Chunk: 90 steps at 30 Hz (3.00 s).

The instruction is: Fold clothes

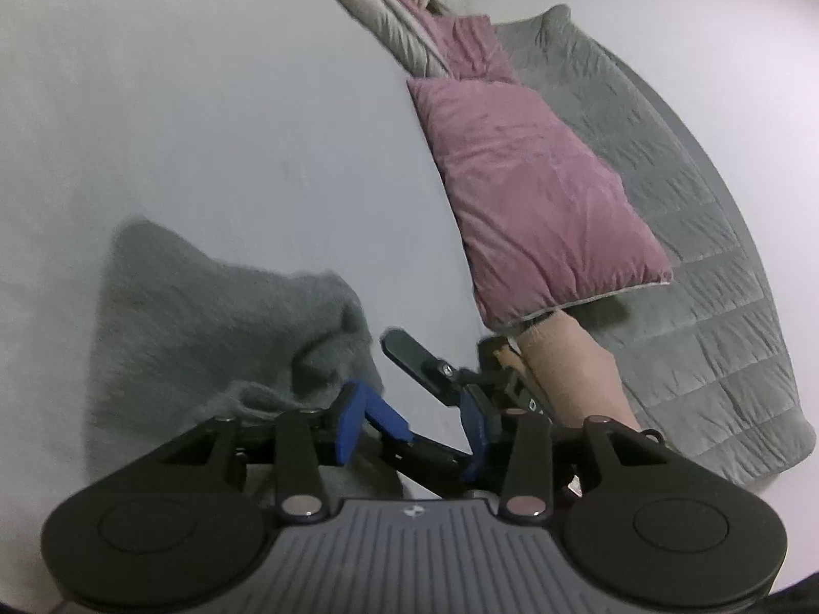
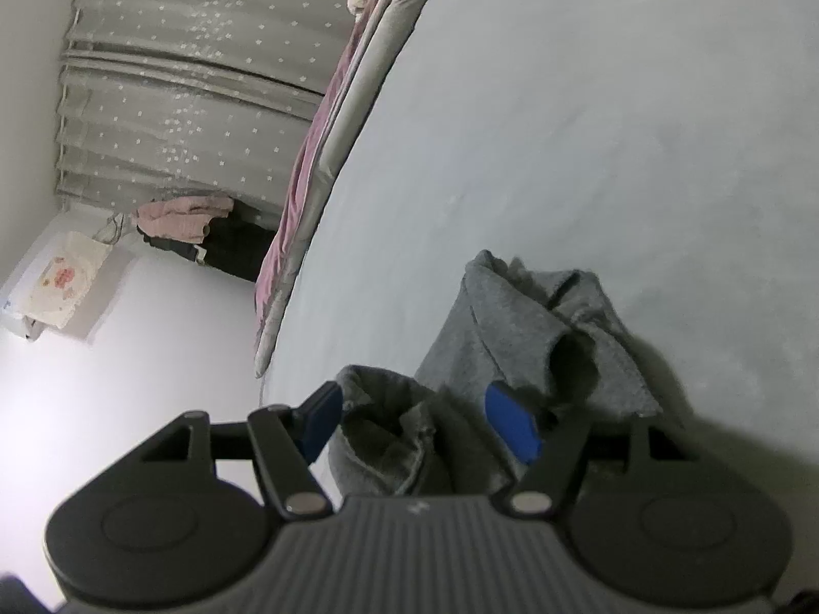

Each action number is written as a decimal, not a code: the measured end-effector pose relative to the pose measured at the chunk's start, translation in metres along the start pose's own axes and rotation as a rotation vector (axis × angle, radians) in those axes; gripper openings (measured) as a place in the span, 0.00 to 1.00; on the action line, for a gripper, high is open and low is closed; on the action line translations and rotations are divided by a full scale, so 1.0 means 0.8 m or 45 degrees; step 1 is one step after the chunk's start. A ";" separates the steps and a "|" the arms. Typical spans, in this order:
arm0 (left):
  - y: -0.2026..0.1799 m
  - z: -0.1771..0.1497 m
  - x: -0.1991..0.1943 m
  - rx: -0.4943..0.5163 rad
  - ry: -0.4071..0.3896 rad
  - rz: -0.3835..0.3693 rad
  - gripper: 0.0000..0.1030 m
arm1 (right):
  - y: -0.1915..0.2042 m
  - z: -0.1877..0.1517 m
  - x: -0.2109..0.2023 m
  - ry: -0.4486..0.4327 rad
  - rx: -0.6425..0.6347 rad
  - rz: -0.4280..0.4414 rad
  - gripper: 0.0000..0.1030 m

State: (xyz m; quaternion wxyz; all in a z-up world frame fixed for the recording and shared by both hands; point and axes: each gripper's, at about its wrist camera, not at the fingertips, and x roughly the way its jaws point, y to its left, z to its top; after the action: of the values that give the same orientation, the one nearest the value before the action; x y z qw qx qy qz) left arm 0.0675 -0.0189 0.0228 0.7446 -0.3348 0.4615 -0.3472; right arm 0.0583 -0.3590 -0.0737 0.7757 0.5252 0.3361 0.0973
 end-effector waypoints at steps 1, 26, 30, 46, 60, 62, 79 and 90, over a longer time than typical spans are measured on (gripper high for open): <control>0.001 0.001 -0.005 0.017 -0.021 0.032 0.45 | 0.002 -0.001 0.000 0.002 -0.017 -0.004 0.65; 0.029 -0.062 0.029 0.305 0.105 -0.003 0.48 | 0.019 -0.020 -0.003 0.096 -0.208 -0.015 0.72; 0.011 -0.079 0.040 0.440 0.254 -0.107 0.48 | 0.019 -0.023 -0.001 0.117 -0.229 -0.031 0.72; 0.042 -0.020 -0.015 0.450 -0.085 0.084 0.48 | 0.038 -0.051 -0.009 0.153 -0.478 -0.112 0.58; 0.075 -0.013 0.015 0.479 -0.252 0.160 0.46 | 0.055 -0.077 -0.019 0.147 -0.648 -0.157 0.51; 0.080 -0.013 0.018 0.472 -0.252 0.161 0.45 | 0.055 -0.083 -0.021 0.138 -0.670 -0.166 0.50; 0.076 -0.015 0.018 0.430 -0.289 0.177 0.41 | 0.070 -0.098 -0.050 0.079 -0.687 -0.125 0.45; 0.067 -0.014 -0.003 0.461 -0.370 0.198 0.41 | 0.079 -0.121 -0.036 0.048 -0.865 -0.271 0.55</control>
State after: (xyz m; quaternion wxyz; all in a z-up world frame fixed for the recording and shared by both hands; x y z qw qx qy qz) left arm 0.0680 0.0097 -0.0242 0.8756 -0.2059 0.3040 -0.3140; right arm -0.0109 -0.2741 -0.0278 0.9056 0.1975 0.3515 0.1318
